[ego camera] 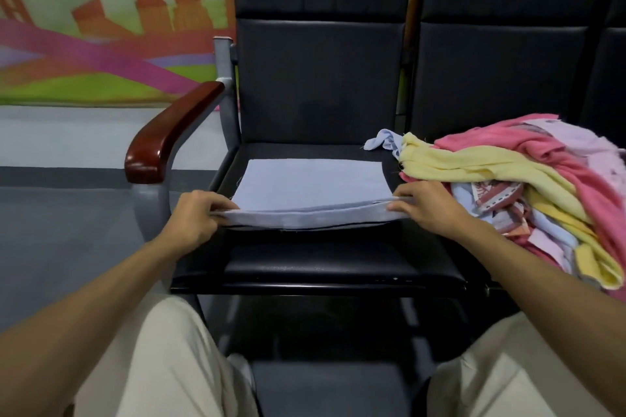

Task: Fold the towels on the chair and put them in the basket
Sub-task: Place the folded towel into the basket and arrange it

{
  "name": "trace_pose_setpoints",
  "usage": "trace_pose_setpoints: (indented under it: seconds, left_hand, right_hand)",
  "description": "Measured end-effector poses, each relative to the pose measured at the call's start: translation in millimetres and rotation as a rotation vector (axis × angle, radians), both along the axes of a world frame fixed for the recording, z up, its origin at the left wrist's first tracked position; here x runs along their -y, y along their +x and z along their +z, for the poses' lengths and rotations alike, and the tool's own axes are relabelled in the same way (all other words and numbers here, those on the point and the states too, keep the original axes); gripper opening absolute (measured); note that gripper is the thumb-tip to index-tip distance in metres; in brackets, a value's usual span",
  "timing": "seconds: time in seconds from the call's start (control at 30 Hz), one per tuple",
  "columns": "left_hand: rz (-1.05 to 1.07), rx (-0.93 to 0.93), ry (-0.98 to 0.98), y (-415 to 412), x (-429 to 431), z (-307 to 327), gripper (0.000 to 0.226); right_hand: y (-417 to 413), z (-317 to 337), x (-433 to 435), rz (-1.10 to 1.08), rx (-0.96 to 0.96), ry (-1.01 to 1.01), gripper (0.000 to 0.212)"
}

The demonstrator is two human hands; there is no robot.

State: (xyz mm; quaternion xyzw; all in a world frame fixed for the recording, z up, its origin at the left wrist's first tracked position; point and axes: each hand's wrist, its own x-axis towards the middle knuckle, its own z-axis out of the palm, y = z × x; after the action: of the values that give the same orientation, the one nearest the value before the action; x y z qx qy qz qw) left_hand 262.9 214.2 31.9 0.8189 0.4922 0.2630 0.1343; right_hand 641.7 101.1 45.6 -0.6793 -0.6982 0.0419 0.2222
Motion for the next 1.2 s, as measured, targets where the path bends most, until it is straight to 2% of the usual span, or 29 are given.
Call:
trace_pose_setpoints:
  seconds: [0.07,0.13,0.2,0.23,0.3,0.4,0.63,0.87,1.03,1.13,1.2]
  left_hand:
    - [-0.046,-0.091,-0.043,-8.3,4.0,2.5,0.023]
    - [-0.120,-0.172,-0.132,-17.0,6.4,5.3,0.018]
    - [-0.205,-0.198,-0.203,-22.5,7.6,5.7,0.030]
    - [-0.218,-0.181,-0.223,-23.1,7.3,4.4,0.028]
    - [-0.186,-0.084,-0.223,-19.6,5.6,3.6,0.018]
    - [-0.119,0.071,-0.147,-7.4,-7.1,5.8,0.022]
    - [0.019,0.198,-0.089,43.3,-71.2,10.8,0.027]
    - [0.097,0.125,-0.144,88.7,-143.0,-7.1,0.028]
    - [0.117,-0.061,-0.204,96.9,-168.1,-50.1,0.033]
    - [0.250,0.014,-0.201,91.6,-161.2,-61.3,0.044]
    - [0.338,0.008,-0.236,86.1,-151.3,-60.2,0.046]
  right_hand:
    - [-1.9,2.2,6.5,0.052,0.055,-0.060,0.031]
    - [-6.2,0.6,14.0,0.097,0.113,-0.225,0.028]
    - [-9.9,-2.2,19.3,0.112,0.136,-0.349,0.020]
    - [-10.6,-3.0,20.4,0.097,0.121,-0.368,0.015]
    - [-10.2,-2.5,18.8,0.036,0.050,-0.338,0.014]
    - [-3.4,1.6,5.3,0.003,0.050,-0.214,0.018]
    - [23.2,11.3,-53.0,-0.056,0.103,-0.113,0.019]
    - [51.6,-8.0,-127.5,-0.095,0.177,-0.188,0.013]
    - [66.1,-55.6,-160.1,-0.108,0.232,-0.223,0.017]
    - [62.2,-72.1,-157.9,-0.122,0.291,0.000,0.014]
    - [44.5,-70.5,-148.7,-0.053,0.294,0.103,0.022]
